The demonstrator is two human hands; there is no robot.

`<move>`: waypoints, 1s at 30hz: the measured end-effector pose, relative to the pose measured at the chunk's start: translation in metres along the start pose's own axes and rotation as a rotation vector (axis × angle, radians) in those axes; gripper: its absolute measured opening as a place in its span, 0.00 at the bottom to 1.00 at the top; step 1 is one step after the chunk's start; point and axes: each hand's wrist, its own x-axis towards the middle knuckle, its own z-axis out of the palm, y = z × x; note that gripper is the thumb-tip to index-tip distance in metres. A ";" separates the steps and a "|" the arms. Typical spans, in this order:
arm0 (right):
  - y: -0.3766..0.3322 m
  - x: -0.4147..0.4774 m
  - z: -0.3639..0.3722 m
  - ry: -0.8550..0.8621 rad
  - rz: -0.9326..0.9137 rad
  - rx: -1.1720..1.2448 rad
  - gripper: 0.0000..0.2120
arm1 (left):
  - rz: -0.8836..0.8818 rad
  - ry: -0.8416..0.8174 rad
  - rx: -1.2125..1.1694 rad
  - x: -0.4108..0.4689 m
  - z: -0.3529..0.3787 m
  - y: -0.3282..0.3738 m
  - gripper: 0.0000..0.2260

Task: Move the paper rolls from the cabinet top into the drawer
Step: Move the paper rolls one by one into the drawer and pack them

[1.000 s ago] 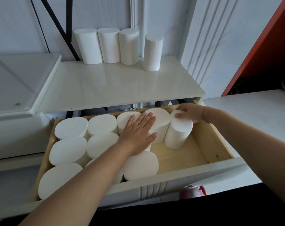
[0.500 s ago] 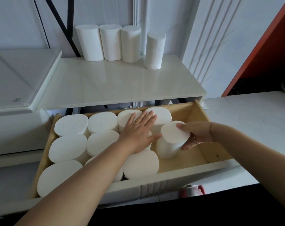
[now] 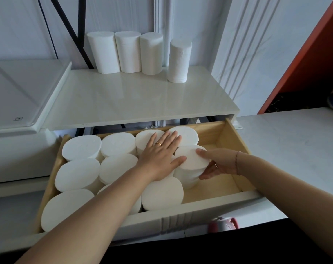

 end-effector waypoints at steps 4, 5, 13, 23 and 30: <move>-0.002 -0.001 0.003 0.092 -0.051 -0.241 0.25 | -0.002 -0.004 -0.005 -0.001 -0.001 0.001 0.31; -0.005 -0.002 0.004 0.122 -0.079 -0.350 0.24 | 0.000 -0.002 -0.003 -0.001 -0.001 0.001 0.31; -0.064 -0.010 0.002 0.702 -0.619 -0.614 0.12 | 0.006 0.027 -0.027 0.002 -0.002 -0.001 0.30; -0.143 0.071 -0.026 0.625 -0.734 -0.043 0.42 | -0.054 0.156 -0.001 0.064 -0.042 -0.033 0.31; -0.197 0.122 -0.051 0.559 -0.733 0.014 0.51 | -0.178 0.065 0.013 0.104 -0.040 -0.067 0.33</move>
